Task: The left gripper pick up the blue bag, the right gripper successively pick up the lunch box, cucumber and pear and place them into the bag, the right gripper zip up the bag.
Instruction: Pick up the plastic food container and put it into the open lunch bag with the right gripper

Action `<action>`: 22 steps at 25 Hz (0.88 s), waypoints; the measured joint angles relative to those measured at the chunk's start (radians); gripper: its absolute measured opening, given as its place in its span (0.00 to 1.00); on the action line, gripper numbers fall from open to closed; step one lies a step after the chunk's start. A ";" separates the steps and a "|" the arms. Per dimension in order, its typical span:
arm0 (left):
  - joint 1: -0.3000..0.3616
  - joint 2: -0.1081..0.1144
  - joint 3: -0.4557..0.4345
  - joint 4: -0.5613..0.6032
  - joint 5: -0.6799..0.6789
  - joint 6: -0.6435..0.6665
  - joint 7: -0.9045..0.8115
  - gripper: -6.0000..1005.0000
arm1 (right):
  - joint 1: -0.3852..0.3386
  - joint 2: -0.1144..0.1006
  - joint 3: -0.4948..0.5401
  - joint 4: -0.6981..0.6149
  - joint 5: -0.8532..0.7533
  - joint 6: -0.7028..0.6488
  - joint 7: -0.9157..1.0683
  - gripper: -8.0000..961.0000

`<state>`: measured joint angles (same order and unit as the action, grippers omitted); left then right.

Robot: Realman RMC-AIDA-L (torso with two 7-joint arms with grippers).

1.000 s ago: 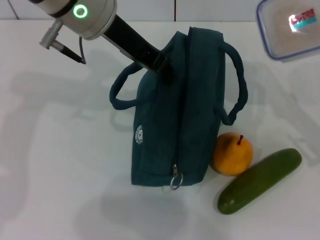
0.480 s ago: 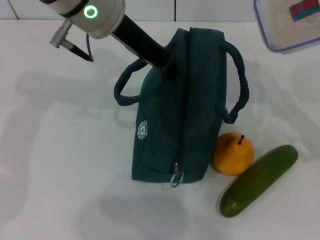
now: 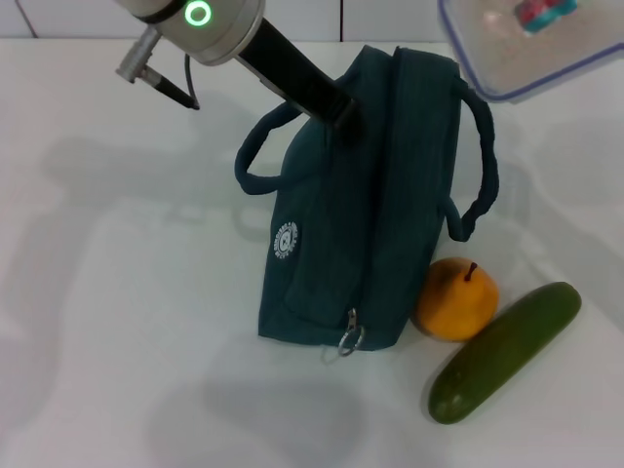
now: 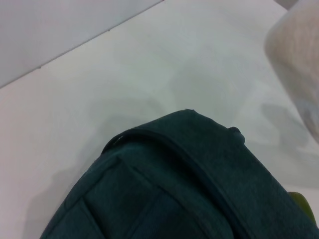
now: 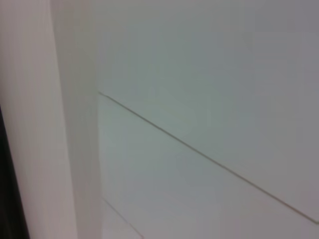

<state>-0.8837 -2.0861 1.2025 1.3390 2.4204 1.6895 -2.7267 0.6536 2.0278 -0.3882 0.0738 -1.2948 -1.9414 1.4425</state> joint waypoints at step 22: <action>-0.035 0.004 -0.025 -0.018 -0.065 0.006 -0.065 0.04 | 0.005 0.000 -0.002 0.022 -0.077 0.218 -0.040 0.12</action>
<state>-0.9191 -2.0822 1.1773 1.3206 2.3554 1.6956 -2.7915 0.6585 2.0277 -0.3905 0.0960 -1.3715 -1.7237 1.4022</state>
